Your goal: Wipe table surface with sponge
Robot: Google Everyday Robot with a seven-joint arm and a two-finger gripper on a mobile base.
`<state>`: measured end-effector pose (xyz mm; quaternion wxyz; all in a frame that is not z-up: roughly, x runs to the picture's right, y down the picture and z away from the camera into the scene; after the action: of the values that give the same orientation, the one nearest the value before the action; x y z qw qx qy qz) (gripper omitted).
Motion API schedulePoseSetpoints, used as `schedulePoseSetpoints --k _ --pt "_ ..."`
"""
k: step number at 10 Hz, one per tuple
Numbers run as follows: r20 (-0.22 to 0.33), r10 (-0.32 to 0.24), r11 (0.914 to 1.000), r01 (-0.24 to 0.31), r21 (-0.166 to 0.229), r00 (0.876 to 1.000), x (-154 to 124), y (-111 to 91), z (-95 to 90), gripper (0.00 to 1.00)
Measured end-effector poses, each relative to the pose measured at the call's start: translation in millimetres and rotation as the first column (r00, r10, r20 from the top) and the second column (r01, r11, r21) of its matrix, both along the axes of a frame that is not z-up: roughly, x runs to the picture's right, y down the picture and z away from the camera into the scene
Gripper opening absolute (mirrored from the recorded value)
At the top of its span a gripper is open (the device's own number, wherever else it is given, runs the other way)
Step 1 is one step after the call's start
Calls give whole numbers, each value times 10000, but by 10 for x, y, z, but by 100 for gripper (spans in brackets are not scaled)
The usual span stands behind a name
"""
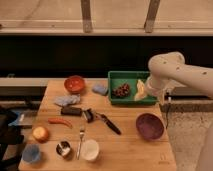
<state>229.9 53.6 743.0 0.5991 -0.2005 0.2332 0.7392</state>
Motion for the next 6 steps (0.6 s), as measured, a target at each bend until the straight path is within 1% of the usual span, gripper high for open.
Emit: schedulePoseSetpoints --k 1,2,3,4,5,6 --pt "180 -352 9994 352 33 9992 -147 -108 59 80" --pt "478 -895 9960 896 2 9948 -352 -211 158 80" --pt "720 -1290 9916 1294 -2 9890 -511 -275 228 80" --pt "1049 -1806 9834 1815 13 9779 -699 -340 313 80" --pt "1535 -2463 9688 2476 108 9570 -911 -424 411 80" --pt "1871 -2892 9566 2905 211 9388 -1041 -483 473 80"
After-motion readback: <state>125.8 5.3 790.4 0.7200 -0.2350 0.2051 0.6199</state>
